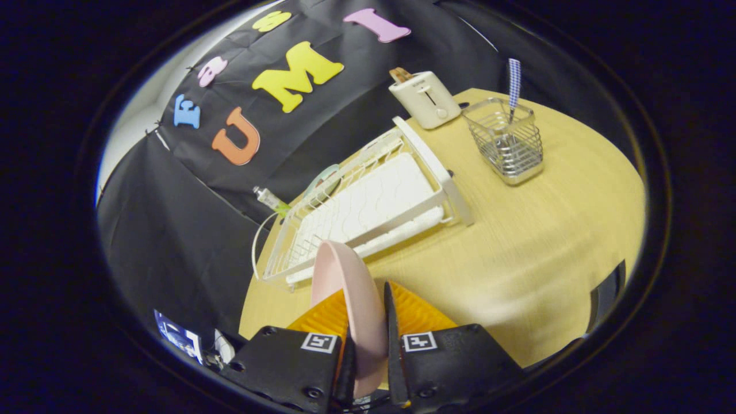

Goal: Take the plate from the dish rack, then take the spoon from the basket and place it into the plate.

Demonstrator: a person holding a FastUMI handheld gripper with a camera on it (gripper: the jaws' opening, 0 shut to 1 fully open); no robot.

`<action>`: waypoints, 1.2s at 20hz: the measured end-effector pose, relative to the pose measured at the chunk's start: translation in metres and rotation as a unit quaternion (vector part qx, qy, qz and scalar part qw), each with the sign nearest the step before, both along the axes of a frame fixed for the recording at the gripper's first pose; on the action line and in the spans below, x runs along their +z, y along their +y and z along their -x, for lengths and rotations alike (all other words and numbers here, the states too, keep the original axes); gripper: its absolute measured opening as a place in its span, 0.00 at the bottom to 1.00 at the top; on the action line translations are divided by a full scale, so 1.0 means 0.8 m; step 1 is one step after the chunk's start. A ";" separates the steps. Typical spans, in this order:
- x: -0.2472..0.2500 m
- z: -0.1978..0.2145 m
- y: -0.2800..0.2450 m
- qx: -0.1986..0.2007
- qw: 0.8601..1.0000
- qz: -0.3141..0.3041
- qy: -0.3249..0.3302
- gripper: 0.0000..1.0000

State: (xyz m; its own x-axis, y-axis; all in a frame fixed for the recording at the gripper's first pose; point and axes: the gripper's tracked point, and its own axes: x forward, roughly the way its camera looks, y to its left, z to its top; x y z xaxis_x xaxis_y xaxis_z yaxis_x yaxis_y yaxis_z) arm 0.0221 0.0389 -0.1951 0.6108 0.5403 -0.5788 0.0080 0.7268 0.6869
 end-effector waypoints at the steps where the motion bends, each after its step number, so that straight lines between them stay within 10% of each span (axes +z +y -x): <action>1: -0.011 -0.001 0.002 -0.001 1.000 -0.009 0.003 0.28; 13: -0.047 -0.020 -0.034 -0.018 1.000 -0.017 -0.001 0.35; 24: 0.000 -0.003 -0.153 -0.074 0.979 0.133 -0.136 0.84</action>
